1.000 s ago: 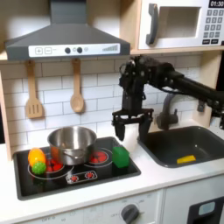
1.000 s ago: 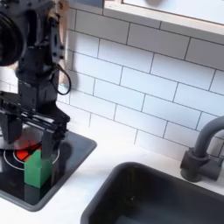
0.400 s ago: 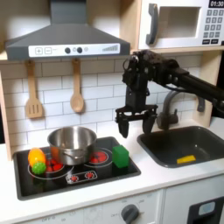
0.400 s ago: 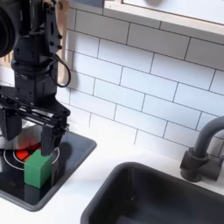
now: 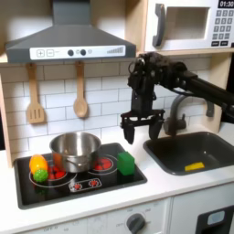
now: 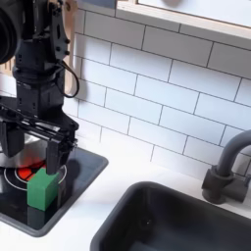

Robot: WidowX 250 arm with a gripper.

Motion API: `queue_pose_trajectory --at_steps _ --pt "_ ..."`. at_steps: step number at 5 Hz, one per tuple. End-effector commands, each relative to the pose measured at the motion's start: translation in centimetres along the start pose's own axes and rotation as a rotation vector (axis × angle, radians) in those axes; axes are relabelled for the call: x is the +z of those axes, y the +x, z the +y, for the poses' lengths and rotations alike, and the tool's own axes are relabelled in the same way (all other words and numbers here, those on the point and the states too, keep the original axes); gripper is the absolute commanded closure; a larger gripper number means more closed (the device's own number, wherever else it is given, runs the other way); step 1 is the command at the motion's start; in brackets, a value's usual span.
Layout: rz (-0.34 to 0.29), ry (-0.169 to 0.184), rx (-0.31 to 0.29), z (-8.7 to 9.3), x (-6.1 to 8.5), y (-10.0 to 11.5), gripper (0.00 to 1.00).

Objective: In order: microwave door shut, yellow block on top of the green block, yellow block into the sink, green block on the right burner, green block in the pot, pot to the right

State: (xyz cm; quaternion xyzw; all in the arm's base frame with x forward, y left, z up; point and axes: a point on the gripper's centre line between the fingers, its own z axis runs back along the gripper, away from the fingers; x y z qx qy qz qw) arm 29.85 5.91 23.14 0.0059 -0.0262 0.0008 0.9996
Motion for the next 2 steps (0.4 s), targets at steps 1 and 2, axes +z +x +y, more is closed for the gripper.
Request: queue_pose_trajectory --at_steps 1,2 --pt "0.005 0.037 0.01 1.0 -2.1 2.7 0.0" --pt "0.024 0.053 0.034 1.2 -3.4 2.7 0.0"
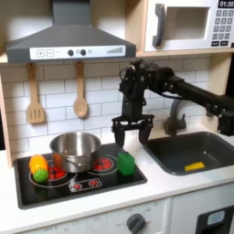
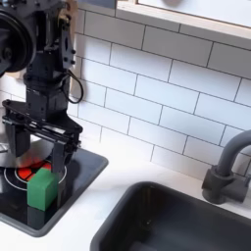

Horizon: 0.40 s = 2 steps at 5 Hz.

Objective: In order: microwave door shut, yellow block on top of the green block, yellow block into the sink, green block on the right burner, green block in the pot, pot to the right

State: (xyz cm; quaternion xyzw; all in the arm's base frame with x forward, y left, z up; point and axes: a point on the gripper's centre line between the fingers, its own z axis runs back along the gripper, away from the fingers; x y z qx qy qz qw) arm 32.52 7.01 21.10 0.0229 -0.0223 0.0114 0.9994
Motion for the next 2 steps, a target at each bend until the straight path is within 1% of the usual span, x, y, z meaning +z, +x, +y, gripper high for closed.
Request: queue_pose_trajectory --at_steps 1,2 --pt "-0.005 0.012 0.004 0.2 -1.8 0.5 0.0" --pt "0.006 0.008 -0.001 0.2 -2.9 0.7 0.0"
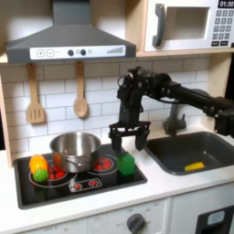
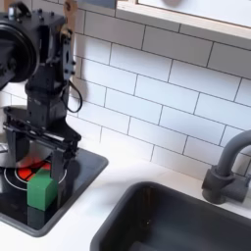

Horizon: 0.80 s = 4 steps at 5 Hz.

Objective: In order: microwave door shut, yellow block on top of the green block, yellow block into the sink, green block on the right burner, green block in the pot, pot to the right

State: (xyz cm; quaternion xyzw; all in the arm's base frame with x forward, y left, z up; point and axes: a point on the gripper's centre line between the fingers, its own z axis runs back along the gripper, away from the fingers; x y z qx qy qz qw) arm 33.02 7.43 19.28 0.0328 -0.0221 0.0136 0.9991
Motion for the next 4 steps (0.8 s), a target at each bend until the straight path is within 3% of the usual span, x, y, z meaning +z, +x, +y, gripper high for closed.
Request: queue_pose_trajectory --at_steps 1,4 --pt "0.013 -0.025 -0.006 -0.2 -2.0 0.4 0.0" --pt "0.016 -0.039 0.005 -0.5 -3.9 1.3 0.0"
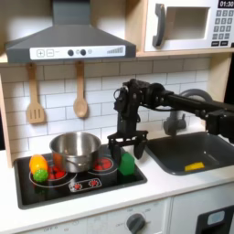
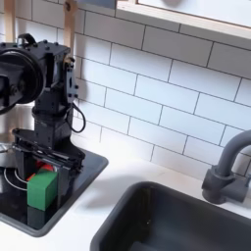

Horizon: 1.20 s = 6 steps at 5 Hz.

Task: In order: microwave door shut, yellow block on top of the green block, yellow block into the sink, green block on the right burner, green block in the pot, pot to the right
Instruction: 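Put the green block in the pot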

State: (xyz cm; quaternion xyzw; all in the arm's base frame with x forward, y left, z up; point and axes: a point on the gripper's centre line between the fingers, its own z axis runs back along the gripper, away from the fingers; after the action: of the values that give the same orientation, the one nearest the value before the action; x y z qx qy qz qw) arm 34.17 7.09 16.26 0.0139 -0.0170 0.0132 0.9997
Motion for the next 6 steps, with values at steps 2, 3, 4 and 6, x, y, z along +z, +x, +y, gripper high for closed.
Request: queue_pose_trajectory --at_steps 2,3,4,6 --pt "0.021 -0.017 -0.012 -0.3 -4.1 0.1 0.0" --pt "-0.002 -0.015 -0.015 -0.4 -4.0 0.2 0.0" --pt "-0.034 -0.005 -0.01 -0.1 -3.2 0.5 0.0" --pt "-0.05 -0.004 -0.006 0.1 -2.9 0.7 1.0"
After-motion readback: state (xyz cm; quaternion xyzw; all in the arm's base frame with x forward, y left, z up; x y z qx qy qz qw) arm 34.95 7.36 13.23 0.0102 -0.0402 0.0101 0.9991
